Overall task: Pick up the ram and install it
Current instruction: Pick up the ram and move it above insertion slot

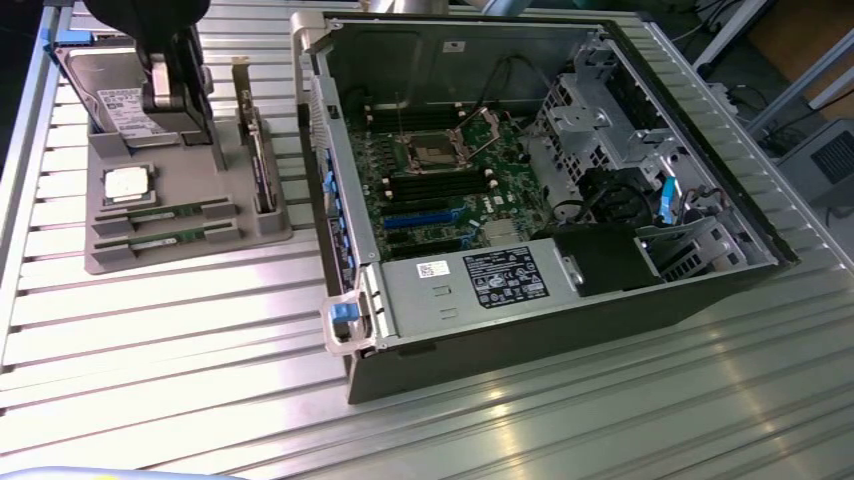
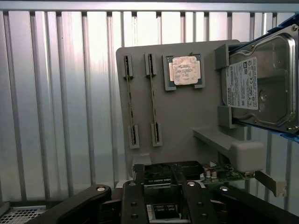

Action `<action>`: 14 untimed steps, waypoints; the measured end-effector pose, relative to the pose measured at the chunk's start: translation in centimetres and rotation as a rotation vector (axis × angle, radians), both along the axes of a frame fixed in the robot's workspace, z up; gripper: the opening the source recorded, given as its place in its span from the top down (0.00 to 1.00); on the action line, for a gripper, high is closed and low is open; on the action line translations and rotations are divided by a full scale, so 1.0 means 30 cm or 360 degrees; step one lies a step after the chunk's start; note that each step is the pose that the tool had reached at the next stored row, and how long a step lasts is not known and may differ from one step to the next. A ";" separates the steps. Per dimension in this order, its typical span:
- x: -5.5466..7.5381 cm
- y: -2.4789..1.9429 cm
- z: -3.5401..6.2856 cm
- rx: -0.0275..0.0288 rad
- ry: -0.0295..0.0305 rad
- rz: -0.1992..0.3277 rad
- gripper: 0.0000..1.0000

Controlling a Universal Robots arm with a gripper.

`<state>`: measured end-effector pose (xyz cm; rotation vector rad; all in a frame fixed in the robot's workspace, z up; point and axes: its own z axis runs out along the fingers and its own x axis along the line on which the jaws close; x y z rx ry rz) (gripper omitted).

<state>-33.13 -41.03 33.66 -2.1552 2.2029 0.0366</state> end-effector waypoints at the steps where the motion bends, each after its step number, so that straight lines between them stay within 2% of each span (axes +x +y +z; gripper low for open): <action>1: 0.000 0.000 -0.002 0.00001 -0.00001 0.0000 0.64; 14: -0.004 0.000 -0.030 0.00000 0.00000 0.0000 0.64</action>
